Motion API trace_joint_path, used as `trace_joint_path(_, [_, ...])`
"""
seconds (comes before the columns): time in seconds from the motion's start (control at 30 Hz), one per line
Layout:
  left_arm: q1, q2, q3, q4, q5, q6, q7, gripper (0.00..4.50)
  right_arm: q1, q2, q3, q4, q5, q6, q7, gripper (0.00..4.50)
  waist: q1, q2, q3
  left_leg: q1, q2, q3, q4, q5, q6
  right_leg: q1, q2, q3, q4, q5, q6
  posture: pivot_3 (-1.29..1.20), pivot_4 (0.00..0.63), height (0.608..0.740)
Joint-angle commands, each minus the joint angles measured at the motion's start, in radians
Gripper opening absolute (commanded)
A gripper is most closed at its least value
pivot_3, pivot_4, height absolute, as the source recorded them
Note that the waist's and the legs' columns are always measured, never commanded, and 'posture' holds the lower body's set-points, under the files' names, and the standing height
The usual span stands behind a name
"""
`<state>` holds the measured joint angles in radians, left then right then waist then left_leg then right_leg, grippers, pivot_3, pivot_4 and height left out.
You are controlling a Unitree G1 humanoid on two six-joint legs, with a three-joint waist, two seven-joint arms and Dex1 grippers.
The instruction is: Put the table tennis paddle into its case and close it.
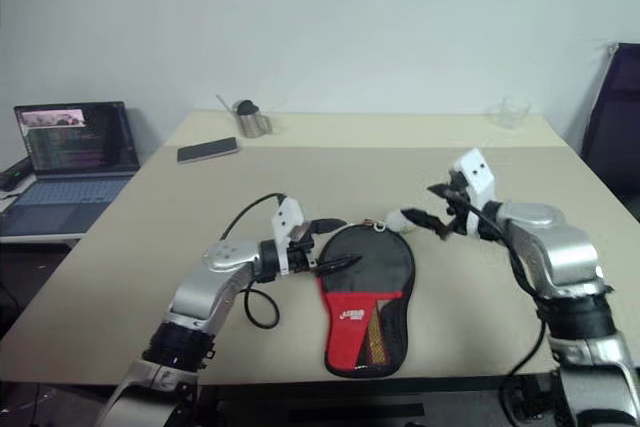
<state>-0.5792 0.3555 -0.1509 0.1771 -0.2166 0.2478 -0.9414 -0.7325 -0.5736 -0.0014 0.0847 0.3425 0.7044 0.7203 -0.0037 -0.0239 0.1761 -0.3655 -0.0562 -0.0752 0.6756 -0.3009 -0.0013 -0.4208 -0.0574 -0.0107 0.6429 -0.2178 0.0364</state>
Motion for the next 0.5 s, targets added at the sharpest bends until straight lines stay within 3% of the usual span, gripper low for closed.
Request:
trace_joint_path(0.03, [-0.023,-0.053,-0.052,0.043,0.072,-0.037,0.078,4.46,-0.129,0.095,-0.001,0.236,-0.09,-0.103,-0.147,4.5,0.002,0.001,0.0,0.0,-0.001,0.001,0.0,0.0,-0.001,0.0,0.0,0.0,0.0,0.0,0.0,0.0,0.15,0.74])
trace_joint_path(0.2, [-0.026,-0.125,-0.079,0.126,0.131,-0.082,0.162,4.46,-0.215,0.172,0.009,0.42,-0.145,-0.19,-0.189,4.5,0.002,0.001,0.0,-0.006,-0.003,0.0,0.0,0.002,-0.003,-0.005,-0.003,0.0,-0.001,0.0,0.0,0.0,0.15,0.74])
trace_joint_path(0.33, [-0.026,-0.16,-0.102,0.191,0.16,-0.123,0.174,4.46,-0.239,0.202,0.023,0.506,-0.179,-0.229,-0.194,4.5,0.002,0.001,0.0,-0.019,-0.003,0.001,0.002,0.002,-0.004,-0.02,-0.004,0.001,0.001,0.001,-0.001,0.0,0.15,0.74])
trace_joint_path(0.5, [-0.002,-0.168,-0.127,0.232,0.185,-0.057,0.168,4.46,-0.283,0.246,0.001,0.617,-0.199,-0.214,-0.255,4.5,0.001,0.003,-0.001,-0.018,-0.003,0.003,0.002,0.002,-0.004,-0.019,-0.005,0.002,0.002,0.001,-0.001,0.0,0.15,0.74])
